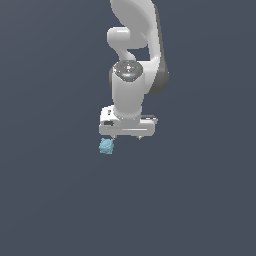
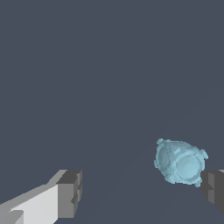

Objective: Pick up the object and move it to a goal position.

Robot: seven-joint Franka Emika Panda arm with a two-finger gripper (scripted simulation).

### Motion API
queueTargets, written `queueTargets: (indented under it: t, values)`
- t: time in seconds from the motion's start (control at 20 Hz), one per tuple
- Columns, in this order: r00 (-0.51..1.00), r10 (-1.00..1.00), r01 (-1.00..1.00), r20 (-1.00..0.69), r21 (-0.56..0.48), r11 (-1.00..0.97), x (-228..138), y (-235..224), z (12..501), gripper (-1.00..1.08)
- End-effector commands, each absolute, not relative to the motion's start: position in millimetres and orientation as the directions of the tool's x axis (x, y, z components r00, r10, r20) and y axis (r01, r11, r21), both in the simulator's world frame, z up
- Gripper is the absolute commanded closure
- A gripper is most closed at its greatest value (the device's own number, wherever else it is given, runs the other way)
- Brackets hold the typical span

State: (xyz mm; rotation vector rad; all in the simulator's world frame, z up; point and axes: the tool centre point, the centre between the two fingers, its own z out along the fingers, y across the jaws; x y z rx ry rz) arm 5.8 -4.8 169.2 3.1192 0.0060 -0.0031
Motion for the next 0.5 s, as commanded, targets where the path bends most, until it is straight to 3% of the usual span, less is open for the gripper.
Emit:
queueTargets:
  t: [0.0, 0.45]
  values:
    - [1.000, 0.004, 0.004, -0.002, 0.022, -1.000, 6, -5, 169, -0.92]
    - [0.999, 0.051, 0.051, -0.001, 0.031, -0.998, 4, 3, 181, -0.92]
